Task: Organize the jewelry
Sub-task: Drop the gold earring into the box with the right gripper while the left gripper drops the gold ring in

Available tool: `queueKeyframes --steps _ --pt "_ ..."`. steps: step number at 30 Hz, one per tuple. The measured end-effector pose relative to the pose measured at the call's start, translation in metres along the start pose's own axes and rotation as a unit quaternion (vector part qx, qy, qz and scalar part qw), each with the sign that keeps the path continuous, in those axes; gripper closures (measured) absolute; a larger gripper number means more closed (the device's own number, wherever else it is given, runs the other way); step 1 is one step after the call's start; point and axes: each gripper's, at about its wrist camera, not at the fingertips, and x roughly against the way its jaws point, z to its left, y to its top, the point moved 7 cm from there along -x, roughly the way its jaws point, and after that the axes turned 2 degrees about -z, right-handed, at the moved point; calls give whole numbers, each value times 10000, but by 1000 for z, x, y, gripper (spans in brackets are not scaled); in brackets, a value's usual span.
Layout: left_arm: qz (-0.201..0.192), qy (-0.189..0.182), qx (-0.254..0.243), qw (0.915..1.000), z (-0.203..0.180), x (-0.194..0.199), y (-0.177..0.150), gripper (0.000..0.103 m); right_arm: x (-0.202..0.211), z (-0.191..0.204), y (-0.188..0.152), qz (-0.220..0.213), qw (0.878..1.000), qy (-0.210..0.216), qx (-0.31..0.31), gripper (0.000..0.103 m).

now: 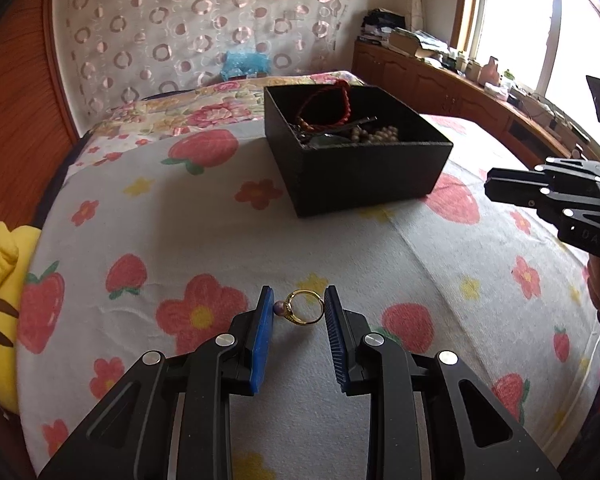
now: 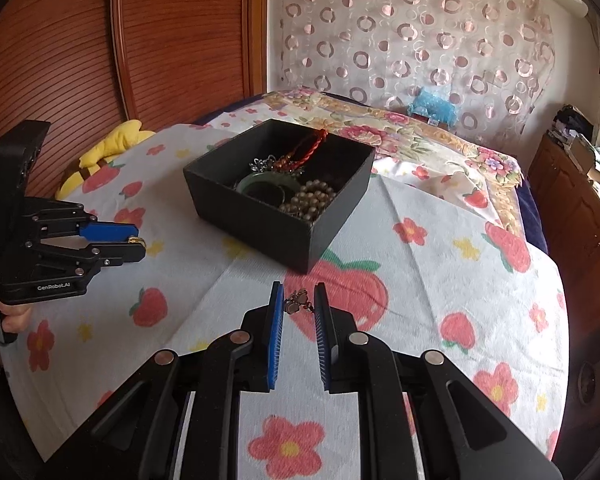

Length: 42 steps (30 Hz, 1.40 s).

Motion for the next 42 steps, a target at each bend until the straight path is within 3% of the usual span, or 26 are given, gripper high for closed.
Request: queueKeyframes --steps 5,13,18,26,31,42 --pt "-115 -8 105 9999 5 4 8 79 -2 -2 13 -104 9999 46 25 86" --pt "-273 -2 120 9996 7 6 24 79 -16 -15 64 -445 9988 186 -63 86" --pt "-486 62 128 9987 12 11 44 79 -38 -21 83 -400 9989 246 -54 86" --pt "-780 161 127 9967 24 13 80 79 -65 -32 99 -395 9989 212 -109 85" --pt "-896 150 63 9958 22 9 102 79 -66 -35 104 -455 9987 207 -138 67" --pt "-749 31 -132 9971 8 -34 135 79 -54 -58 86 -450 9981 20 -424 67"
